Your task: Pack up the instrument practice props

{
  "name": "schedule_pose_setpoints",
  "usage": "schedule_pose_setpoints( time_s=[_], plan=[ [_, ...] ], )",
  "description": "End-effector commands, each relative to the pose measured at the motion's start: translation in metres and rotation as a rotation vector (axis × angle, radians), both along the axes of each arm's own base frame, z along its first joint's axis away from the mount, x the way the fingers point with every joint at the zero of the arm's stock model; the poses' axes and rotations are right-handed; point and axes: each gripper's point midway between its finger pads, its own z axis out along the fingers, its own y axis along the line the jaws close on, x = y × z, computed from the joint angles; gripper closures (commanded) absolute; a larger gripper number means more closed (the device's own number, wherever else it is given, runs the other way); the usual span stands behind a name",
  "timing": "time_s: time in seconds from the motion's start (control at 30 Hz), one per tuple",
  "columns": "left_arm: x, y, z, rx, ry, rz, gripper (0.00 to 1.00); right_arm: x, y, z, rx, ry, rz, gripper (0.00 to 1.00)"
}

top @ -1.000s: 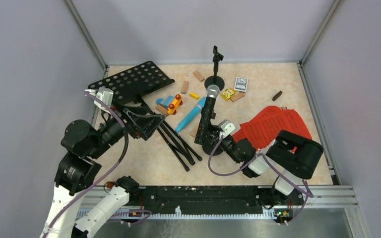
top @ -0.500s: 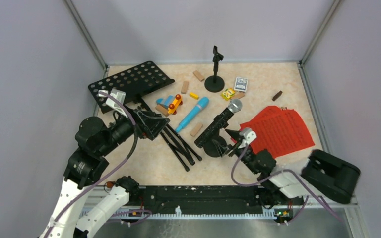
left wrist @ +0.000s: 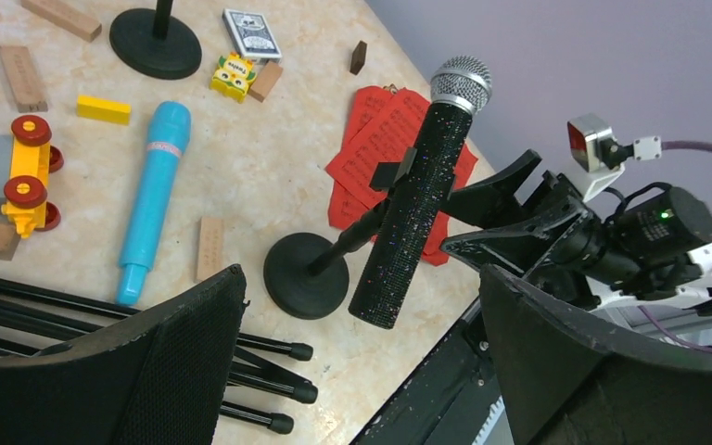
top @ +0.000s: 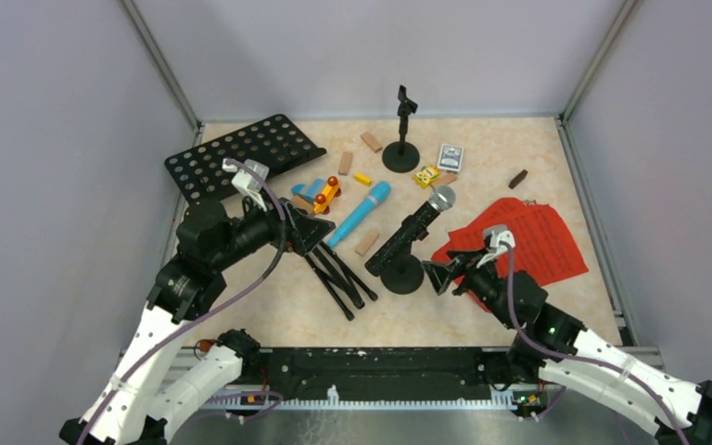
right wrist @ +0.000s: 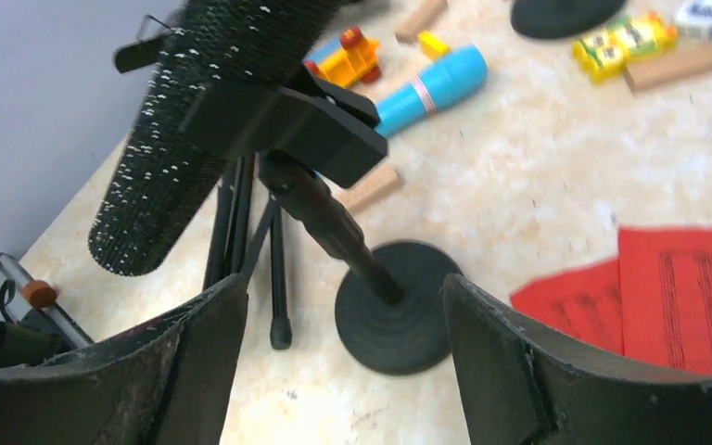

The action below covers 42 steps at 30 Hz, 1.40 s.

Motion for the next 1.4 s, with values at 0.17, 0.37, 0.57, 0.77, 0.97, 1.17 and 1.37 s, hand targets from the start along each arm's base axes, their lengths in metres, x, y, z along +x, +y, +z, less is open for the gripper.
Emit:
schedule_pose_setpoints(
  time_s=[0.17, 0.37, 0.57, 0.77, 0.97, 1.17, 1.37],
  plan=[
    [0.005, -0.036, 0.001, 0.027, -0.067, -0.037, 0.01, -0.025, -0.017, -0.015, -0.160, 0.497, -0.099, 0.18],
    [-0.017, -0.105, -0.014, 0.155, -0.127, -0.114, 0.01, -0.012, 0.006, 0.021, -0.186, 0.482, -0.026, 0.17],
    [-0.008, -0.128, -0.044, 0.276, -0.195, -0.095, 0.01, -0.005, -0.008, 0.035, -0.157, 0.416, -0.015, 0.17],
    [0.003, -0.147, -0.066, 0.368, -0.277, -0.104, 0.03, -0.021, -0.007, 0.030, -0.155, 0.376, 0.078, 0.17],
    [0.013, -0.150, -0.076, 0.435, -0.352, -0.103, 0.02, -0.028, -0.015, 0.030, -0.130, 0.343, 0.079, 0.17],
    [0.006, -0.153, -0.101, 0.546, -0.413, -0.216, 0.02, -0.032, -0.013, 0.028, -0.110, 0.289, 0.120, 0.18],
    [0.012, -0.141, -0.124, 0.673, -0.460, -0.265, 0.13, -0.039, -0.006, 0.029, -0.086, 0.226, 0.192, 0.18]
  ],
)
